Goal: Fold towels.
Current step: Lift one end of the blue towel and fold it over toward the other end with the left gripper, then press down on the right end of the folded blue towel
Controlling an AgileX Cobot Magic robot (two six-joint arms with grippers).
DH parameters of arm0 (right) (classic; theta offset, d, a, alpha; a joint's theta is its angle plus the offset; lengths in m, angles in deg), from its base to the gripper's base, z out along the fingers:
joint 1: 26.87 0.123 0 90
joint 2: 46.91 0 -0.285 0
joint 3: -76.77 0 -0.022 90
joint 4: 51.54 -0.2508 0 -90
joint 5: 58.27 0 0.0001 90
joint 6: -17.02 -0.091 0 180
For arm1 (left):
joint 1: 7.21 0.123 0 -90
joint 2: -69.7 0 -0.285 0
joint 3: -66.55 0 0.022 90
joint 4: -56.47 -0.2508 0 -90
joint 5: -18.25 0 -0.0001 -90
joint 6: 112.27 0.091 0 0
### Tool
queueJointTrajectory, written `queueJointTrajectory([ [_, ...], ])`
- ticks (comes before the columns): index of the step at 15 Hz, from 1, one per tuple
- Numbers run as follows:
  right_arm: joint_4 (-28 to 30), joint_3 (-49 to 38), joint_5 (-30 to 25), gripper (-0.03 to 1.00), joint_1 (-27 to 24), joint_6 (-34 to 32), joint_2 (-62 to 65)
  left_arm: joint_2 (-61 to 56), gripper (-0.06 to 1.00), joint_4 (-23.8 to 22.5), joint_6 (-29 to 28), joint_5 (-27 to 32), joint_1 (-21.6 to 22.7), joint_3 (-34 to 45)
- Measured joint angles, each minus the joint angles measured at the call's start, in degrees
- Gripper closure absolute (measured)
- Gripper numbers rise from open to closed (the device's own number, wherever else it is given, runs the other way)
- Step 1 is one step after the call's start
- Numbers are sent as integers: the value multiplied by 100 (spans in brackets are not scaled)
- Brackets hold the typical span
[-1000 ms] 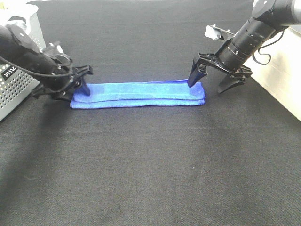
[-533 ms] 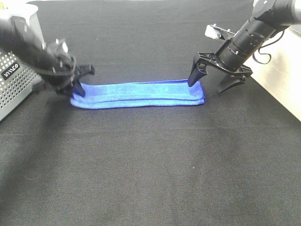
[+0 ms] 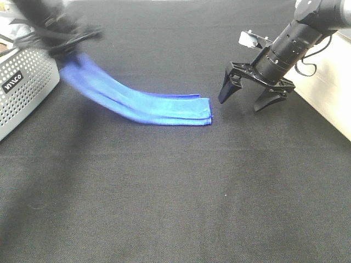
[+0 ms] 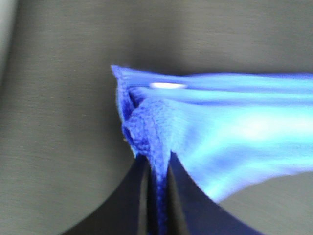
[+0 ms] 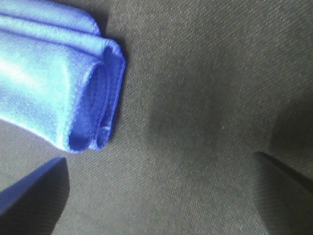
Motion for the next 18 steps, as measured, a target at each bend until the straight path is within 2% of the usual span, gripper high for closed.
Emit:
queueJointTrajectory([
  [1,-6,0,-80,4,0,0,0,0,89,46,-120,-6,-241,-52],
  [2,-11,0,-120,4,0,-6,0,29,89,264,-258,-235,-647,-69],
  [4,-11,0,-223,4,0,-17,0,189,89,665,-378,-722,-1043,-80],
  [6,-11,0,-304,4,0,-34,0,493,89,1140,-407,-1232,-1278,-80],
  [9,-11,0,-407,4,0,-143,0,894,86,1805,-418,-1799,-1346,-97],
  [11,-11,0,-407,4,0,-143,0,1037,74,2469,-418,-2103,-1346,-97],
  [12,-11,0,-407,4,0,-143,0,1071,63,2699,-401,-2194,-1346,-103],
  [13,-11,0,-407,4,0,-143,0,1071,63,2699,-401,-2194,-1346,-103],
  [15,-11,0,-407,4,0,-143,0,1106,38,3260,-86,-2275,-1346,-109],
  [18,-17,0,-407,4,0,-149,52,1066,31,3741,682,-2355,-1324,-109],
])
